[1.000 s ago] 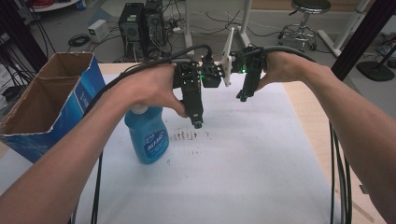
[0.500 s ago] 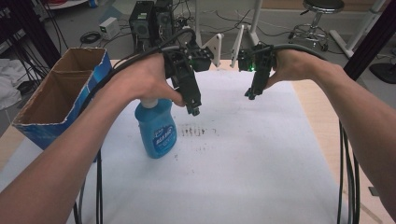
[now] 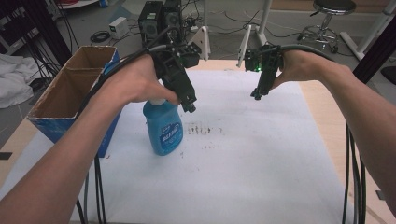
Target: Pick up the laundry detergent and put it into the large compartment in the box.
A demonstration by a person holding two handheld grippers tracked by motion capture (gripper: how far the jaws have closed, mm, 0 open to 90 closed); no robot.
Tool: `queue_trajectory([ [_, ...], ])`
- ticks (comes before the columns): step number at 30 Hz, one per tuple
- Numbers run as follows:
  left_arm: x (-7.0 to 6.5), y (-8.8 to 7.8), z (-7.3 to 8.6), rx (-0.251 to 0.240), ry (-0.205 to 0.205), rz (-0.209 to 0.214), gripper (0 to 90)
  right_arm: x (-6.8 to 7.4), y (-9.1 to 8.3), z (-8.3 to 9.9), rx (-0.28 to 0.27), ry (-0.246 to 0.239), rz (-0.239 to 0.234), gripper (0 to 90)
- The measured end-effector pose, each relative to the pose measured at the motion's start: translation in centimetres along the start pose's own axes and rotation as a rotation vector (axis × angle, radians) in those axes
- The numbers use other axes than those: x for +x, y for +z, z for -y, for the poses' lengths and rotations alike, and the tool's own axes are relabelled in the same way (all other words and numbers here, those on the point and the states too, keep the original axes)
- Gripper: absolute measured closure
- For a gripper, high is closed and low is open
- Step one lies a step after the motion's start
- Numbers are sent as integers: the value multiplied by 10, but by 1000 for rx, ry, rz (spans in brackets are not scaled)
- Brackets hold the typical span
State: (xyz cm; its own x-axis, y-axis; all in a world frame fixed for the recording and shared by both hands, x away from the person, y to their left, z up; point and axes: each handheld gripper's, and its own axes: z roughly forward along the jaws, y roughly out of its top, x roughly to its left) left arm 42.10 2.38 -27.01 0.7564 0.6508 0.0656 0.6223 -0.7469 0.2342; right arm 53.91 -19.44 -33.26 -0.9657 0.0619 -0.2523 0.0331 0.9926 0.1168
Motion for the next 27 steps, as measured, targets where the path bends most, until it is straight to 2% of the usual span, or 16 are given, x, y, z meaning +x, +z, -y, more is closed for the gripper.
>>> queue_trajectory([
  [9, 0, -4, 16, -15, -64, -8, 189, 1, -1, -3, -3, -1, 1, 105],
  [16, 4, -1, 32, -31, -115, 11, 189, 1, -1, -4, -6, -1, 1, 105],
  [22, 5, 0, 39, -44, -154, 22, 189, 0, 0, -3, -6, 4, -5, 105],
  [27, 4, 0, 40, -42, -162, 26, 189, 0, 1, -4, -8, 9, -7, 105],
])
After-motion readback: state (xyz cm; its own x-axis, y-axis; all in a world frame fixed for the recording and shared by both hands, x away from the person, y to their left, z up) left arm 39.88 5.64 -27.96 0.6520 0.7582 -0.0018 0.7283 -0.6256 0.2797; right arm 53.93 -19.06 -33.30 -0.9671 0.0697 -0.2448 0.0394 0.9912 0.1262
